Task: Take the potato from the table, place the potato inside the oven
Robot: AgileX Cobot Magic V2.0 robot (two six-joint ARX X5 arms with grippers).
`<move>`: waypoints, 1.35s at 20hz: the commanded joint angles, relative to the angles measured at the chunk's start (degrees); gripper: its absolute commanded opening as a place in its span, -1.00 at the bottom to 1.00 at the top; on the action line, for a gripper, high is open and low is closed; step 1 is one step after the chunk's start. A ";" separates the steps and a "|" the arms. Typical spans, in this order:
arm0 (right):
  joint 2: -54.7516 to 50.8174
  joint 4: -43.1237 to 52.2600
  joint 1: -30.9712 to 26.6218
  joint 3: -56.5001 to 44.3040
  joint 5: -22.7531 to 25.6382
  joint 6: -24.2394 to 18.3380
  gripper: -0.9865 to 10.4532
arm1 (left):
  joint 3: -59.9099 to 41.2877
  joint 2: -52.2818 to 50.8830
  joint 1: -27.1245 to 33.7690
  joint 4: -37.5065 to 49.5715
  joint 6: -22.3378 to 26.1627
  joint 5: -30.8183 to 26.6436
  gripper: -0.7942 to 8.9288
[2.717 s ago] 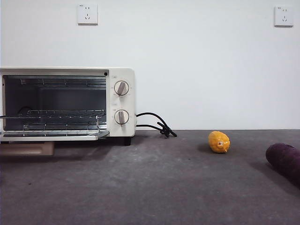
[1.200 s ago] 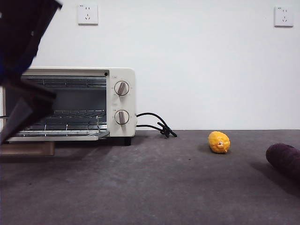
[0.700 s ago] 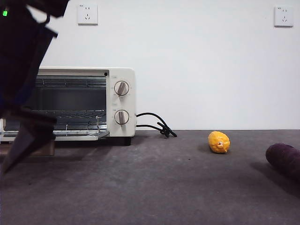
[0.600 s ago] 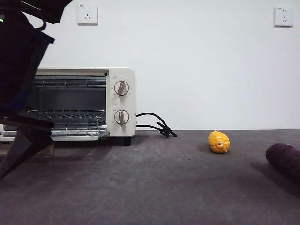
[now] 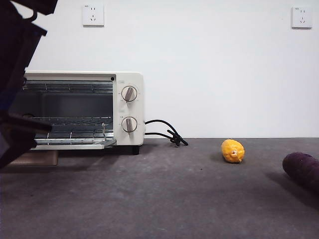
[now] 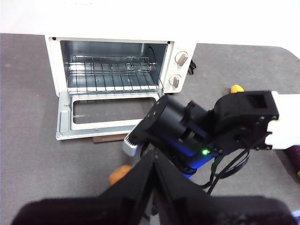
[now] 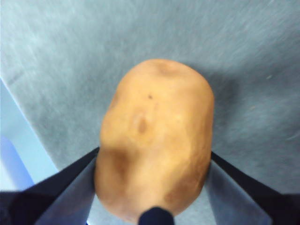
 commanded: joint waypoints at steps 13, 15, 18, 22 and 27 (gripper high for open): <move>-1.81 0.31 -5.27 6.78 8.31 -0.04 -0.82 | 0.20 -0.46 -0.09 0.15 2.43 0.00 -0.85; -1.81 1.11 -6.73 8.68 8.90 -0.04 -0.82 | 0.20 -0.46 -0.07 0.17 2.45 -0.07 -0.85; -1.81 4.22 -9.01 11.30 8.96 -0.04 -0.82 | 0.20 -0.24 -0.07 0.17 3.28 -0.37 -0.85; -1.81 10.32 -11.32 11.37 9.09 -0.07 -0.82 | 0.20 0.87 -0.07 0.17 3.30 -0.39 -0.85; -1.81 13.90 -13.14 11.30 11.39 -3.19 -0.82 | 0.20 3.37 -0.09 0.17 3.72 -0.42 -0.85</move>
